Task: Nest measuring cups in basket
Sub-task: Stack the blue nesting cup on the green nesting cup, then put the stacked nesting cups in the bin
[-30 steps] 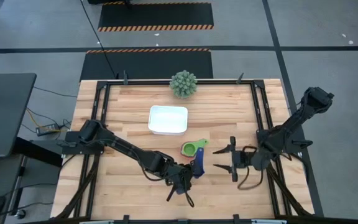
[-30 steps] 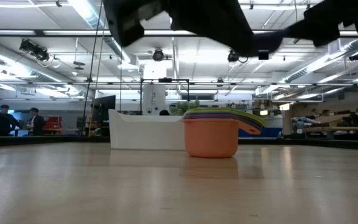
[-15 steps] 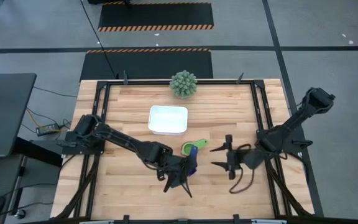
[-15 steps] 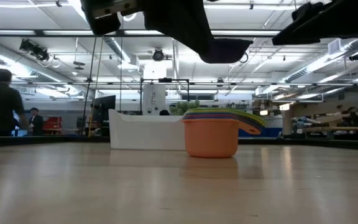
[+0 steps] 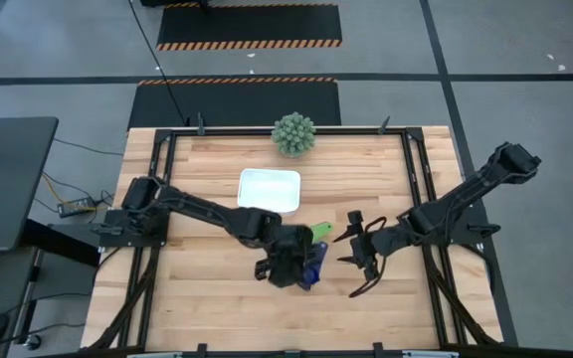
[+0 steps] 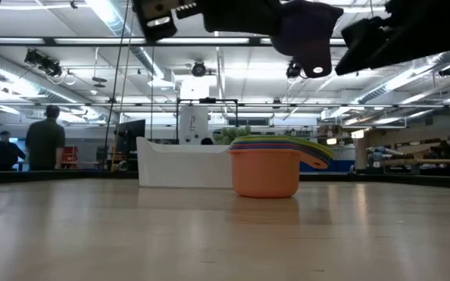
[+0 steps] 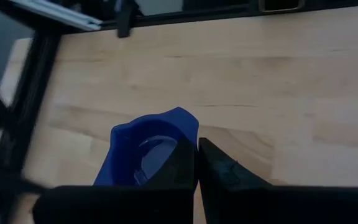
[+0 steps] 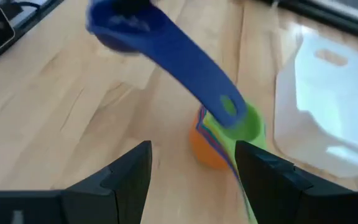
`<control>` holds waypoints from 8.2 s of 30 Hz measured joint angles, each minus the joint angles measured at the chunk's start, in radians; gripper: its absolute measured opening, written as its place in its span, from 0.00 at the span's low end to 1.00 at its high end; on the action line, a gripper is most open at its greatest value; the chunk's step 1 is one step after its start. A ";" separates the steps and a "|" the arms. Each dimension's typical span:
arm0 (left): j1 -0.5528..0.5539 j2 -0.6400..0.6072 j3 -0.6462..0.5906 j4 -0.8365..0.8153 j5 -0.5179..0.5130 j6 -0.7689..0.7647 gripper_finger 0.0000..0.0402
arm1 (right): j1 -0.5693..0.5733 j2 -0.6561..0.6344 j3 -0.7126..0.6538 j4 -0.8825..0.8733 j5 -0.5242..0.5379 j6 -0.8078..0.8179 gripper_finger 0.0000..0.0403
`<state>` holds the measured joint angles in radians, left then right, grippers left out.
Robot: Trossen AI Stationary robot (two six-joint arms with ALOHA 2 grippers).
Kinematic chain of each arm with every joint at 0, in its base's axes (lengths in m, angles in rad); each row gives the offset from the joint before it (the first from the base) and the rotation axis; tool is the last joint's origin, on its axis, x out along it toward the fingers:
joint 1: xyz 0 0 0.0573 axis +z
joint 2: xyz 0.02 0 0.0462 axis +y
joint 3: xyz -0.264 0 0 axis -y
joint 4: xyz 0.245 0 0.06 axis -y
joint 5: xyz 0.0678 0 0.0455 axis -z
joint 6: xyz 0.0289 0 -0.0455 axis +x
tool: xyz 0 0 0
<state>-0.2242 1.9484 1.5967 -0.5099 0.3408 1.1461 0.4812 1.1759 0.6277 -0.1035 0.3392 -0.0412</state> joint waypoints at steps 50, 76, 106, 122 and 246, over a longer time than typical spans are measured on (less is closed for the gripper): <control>0.135 0.000 0.000 0.145 0.095 0.076 0.02 | 0.045 -0.010 -0.199 0.477 0.531 -0.558 0.15; 0.125 0.000 0.001 0.163 -0.249 -0.276 0.31 | 0.045 -0.009 -0.199 0.465 0.696 -0.557 0.02; -0.088 -0.032 0.000 0.057 -0.917 -1.068 0.40 | 0.047 0.224 -0.187 0.428 1.000 -0.427 0.02; -0.130 -0.059 -0.036 -0.070 -0.922 -1.243 0.40 | 0.078 0.551 -0.016 0.423 1.084 -0.451 0.02; -0.150 -0.458 -1.049 0.981 -0.924 -1.321 0.56 | -0.289 0.149 0.028 0.019 -0.169 -0.029 0.84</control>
<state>-0.3740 1.4906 0.5472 0.4706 -0.5830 -0.1747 0.1920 1.3250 0.6562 -0.0845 0.1705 -0.0702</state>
